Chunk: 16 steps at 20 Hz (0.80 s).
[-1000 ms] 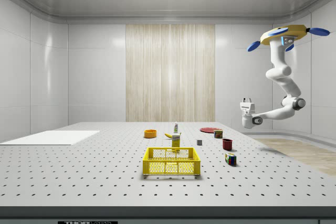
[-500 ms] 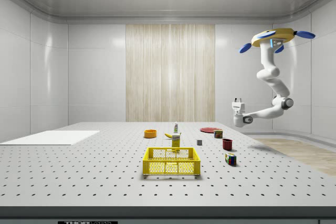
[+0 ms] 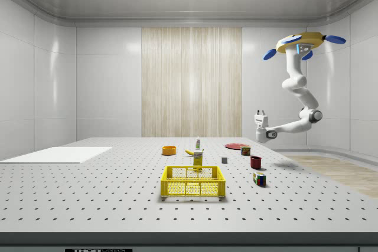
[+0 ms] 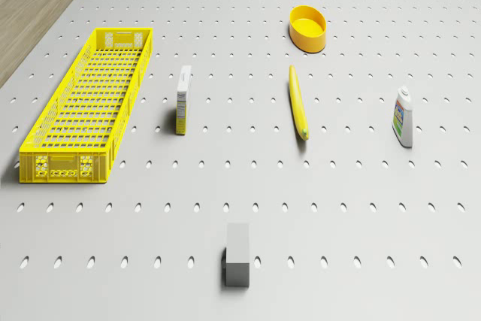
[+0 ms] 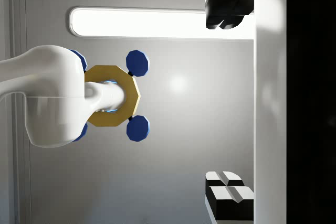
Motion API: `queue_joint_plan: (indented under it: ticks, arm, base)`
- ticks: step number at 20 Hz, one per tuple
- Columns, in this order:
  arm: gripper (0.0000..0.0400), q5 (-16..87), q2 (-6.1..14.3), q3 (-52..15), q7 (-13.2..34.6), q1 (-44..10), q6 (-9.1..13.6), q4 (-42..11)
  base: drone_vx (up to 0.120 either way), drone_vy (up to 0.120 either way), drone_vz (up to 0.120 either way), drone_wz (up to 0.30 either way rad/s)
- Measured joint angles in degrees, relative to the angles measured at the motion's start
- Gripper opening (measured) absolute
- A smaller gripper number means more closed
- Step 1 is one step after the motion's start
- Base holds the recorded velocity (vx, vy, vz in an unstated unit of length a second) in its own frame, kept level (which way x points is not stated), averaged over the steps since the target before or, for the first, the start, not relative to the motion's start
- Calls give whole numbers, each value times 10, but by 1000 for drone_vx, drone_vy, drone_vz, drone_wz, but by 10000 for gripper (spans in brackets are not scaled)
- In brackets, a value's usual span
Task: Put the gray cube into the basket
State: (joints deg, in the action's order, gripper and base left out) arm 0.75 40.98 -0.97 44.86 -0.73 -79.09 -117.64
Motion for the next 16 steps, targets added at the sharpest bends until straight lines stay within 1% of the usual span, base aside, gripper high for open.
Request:
queue_joint_plan:
  ticks: [6, 11, 14, 16]
  arm:
    - [400, 17, 2, -12, 2, -4, -3, -2]
    - [400, 52, 4, -37, 7, -11, -5, -6]
    - [400, 92, 6, -65, 12, -20, -7, -11]
    - [400, 132, 8, -93, 18, -29, -9, -18]
  base:
    - [120, 0, 0, 0]
    - [120, 0, 0, 0]
    - [120, 0, -93, 0]
    - [120, 0, 0, 0]
